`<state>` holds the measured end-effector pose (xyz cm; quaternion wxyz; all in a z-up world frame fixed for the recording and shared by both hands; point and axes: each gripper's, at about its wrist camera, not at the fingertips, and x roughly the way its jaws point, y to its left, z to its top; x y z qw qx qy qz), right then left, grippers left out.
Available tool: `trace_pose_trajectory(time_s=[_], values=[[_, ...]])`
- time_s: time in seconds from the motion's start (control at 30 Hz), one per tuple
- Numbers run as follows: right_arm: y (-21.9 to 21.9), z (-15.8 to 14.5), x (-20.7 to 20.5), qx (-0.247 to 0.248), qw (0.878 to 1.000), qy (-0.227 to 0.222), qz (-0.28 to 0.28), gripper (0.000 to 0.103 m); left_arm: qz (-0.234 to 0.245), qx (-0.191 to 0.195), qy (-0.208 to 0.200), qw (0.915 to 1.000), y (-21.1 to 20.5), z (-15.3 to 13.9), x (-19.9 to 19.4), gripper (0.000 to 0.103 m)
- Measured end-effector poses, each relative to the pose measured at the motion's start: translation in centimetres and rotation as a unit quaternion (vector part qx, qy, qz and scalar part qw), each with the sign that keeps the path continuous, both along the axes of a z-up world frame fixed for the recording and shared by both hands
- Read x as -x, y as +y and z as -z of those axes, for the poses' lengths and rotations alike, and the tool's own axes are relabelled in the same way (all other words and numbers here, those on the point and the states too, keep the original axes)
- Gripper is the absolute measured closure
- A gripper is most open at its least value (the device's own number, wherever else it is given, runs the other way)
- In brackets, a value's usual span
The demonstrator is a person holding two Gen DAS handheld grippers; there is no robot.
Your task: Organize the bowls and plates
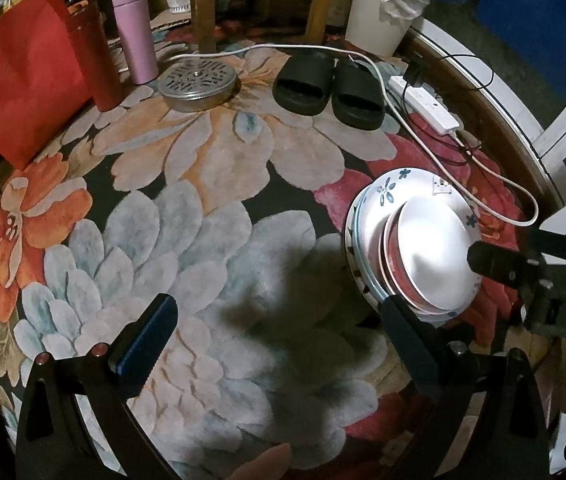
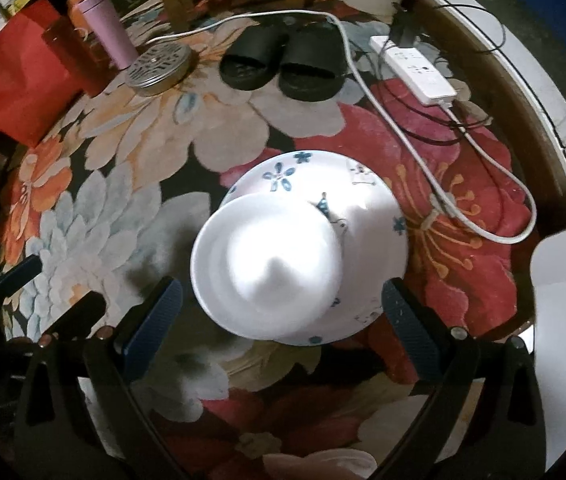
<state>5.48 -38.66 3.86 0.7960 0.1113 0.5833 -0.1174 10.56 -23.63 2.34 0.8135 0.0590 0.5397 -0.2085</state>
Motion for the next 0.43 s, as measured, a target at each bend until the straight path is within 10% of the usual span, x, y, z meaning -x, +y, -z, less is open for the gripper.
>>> trace_pose_trajectory(time_s=[0.43], values=[[1.8,0.1,-0.3,-0.005,1.0,0.001,-0.026,0.003,-0.019,0.002,0.01,0.9998,2.1,0.4,0.1,0.002]])
